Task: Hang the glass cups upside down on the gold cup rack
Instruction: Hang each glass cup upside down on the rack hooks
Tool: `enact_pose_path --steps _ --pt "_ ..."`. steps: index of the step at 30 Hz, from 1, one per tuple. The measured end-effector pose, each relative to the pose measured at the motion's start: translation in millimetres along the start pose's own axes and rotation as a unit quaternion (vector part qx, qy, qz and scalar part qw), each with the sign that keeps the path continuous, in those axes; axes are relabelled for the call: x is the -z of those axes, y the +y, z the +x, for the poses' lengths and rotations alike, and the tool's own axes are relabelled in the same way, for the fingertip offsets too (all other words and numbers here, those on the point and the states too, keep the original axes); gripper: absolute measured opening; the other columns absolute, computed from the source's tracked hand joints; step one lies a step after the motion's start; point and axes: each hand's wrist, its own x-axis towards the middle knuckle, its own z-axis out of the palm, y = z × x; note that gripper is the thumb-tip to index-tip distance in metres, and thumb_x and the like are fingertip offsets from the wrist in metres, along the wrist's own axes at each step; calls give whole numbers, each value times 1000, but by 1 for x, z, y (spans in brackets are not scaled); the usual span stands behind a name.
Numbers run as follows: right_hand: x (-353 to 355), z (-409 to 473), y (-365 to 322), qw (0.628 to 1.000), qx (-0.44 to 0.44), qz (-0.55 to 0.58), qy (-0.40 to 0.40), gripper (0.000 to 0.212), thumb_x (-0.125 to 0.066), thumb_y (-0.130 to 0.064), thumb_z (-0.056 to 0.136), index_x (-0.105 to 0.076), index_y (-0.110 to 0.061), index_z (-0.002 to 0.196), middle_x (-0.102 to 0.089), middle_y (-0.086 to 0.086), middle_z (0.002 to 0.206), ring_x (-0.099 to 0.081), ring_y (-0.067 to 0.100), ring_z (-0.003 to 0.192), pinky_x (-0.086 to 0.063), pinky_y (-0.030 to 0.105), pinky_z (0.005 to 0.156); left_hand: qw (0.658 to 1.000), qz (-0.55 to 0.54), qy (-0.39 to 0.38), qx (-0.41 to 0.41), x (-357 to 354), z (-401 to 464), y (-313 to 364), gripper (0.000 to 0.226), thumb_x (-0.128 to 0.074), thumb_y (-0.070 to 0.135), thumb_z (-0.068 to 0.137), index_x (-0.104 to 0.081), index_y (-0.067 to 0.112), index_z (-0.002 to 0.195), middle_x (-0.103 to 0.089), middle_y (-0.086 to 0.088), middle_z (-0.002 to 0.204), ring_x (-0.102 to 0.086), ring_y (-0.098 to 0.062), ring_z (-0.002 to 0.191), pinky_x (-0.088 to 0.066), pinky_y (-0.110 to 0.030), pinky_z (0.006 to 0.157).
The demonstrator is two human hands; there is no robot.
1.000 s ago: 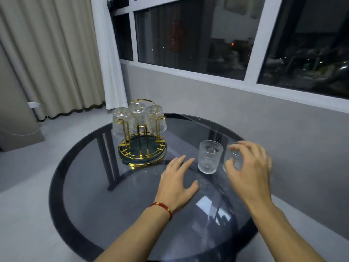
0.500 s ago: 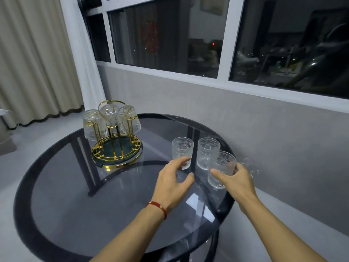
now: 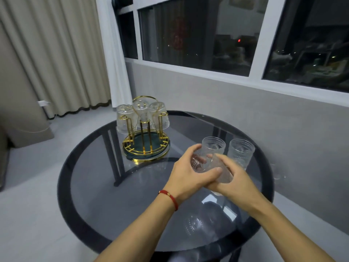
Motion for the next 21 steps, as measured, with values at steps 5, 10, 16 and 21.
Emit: enact_pose_path --steps 5,10,16,21 --pt "-29 23 -1 985 -39 164 -43 71 -82 -59 77 -61 -33 140 -71 -1 139 -72 13 121 -60 37 97 990 -75 114 27 33 9 -8 63 -86 47 66 -63 31 124 -69 12 114 -64 7 100 -51 -17 85" --pt "-65 47 -8 918 -96 374 -85 52 -59 -42 102 -62 -12 144 -69 19 141 -71 42 118 -60 50 95 990 -87 108 36 62 17 -22 54 -82 54 76 -59 39 122 -62 19 121 -59 13 105 -51 -10 83" --pt "-79 88 -38 968 -37 218 119 48 -76 -34 95 -55 -26 137 -63 2 139 -77 19 106 -65 36 86 977 132 159 45 91 29 -65 53 -31 58 98 -60 29 131 -61 0 136 -50 -16 129 -41 -48 109" --pt "-63 140 -70 976 -19 60 206 86 -80 -60 78 -42 -26 148 -51 0 147 -60 26 128 -55 51 105 898 425 69 95 105 19 -132 61 -24 58 101 -18 38 159 -7 2 172 5 -19 157 -1 -55 123"
